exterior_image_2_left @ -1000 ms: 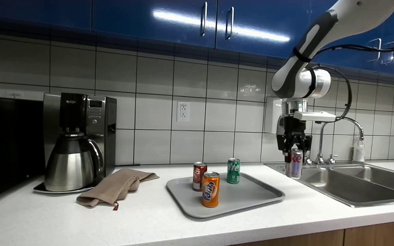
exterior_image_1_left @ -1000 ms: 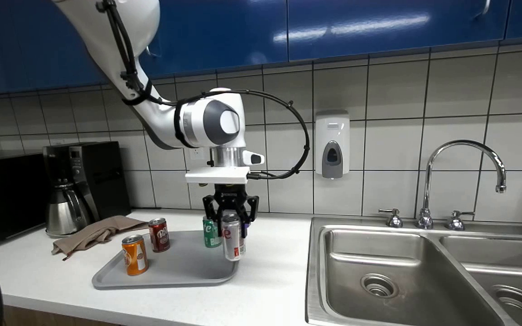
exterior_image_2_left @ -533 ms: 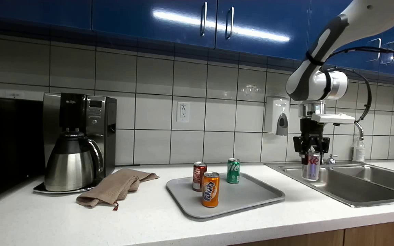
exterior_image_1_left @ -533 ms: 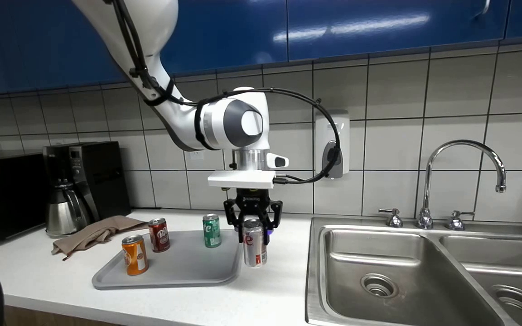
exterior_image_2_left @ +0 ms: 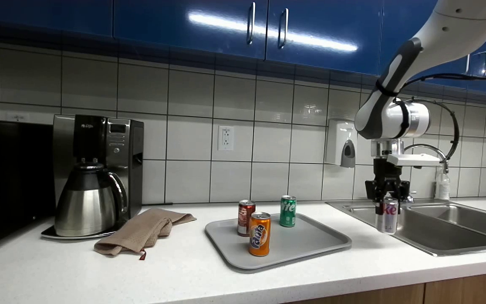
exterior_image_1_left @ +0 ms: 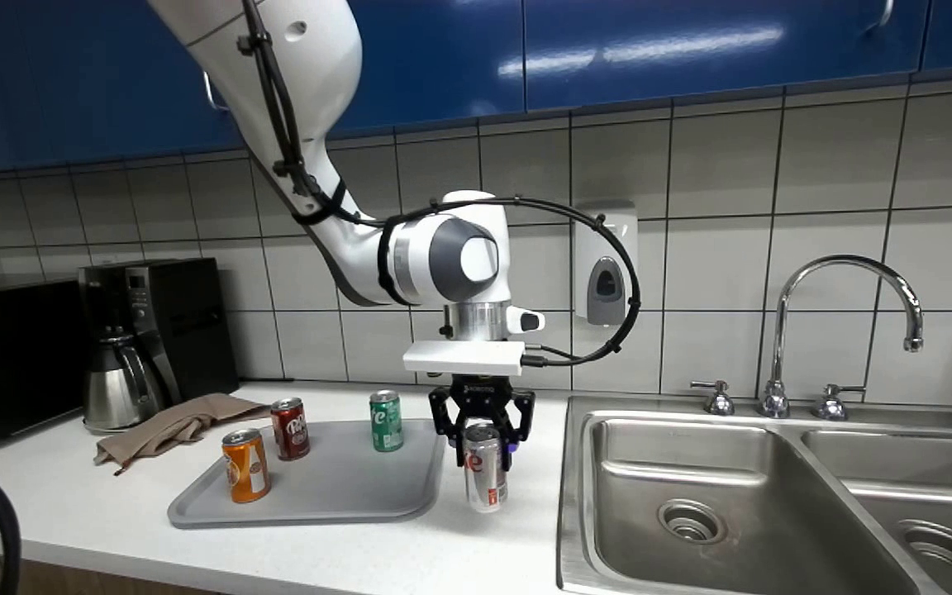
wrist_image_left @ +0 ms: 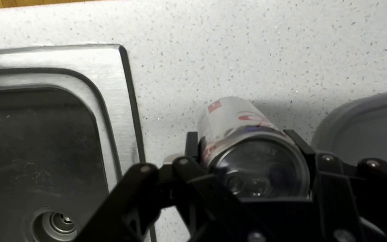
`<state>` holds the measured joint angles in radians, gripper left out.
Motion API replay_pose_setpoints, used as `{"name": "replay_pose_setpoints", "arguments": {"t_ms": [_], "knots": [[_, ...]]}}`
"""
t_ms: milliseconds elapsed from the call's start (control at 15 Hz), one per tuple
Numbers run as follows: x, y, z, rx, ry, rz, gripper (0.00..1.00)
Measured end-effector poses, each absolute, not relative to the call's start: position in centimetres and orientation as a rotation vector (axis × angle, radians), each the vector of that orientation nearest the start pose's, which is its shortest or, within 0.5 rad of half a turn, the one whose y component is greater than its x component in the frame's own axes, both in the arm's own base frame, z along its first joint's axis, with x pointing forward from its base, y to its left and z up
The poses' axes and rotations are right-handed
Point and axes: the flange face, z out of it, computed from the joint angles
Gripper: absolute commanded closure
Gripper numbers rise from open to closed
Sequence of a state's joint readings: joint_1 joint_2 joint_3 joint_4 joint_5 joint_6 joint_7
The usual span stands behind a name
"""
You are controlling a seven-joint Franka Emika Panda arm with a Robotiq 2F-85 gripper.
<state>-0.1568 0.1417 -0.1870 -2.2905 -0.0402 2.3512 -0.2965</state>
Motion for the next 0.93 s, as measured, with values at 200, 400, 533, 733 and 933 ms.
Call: {"name": "replay_pose_setpoints", "arguments": {"t_ms": [200, 400, 533, 733, 933], "knots": [[49.5, -17.9, 26.8, -3.169, 0.026, 0.164, 0.62], [50.1, -18.6, 26.0, -3.173, 0.037, 0.175, 0.62], [50.3, -19.4, 25.7, -3.175, 0.056, 0.177, 0.62], [50.3, -20.5, 25.5, -3.175, 0.086, 0.178, 0.62], [50.0, -21.2, 25.3, -3.175, 0.109, 0.186, 0.62]]}}
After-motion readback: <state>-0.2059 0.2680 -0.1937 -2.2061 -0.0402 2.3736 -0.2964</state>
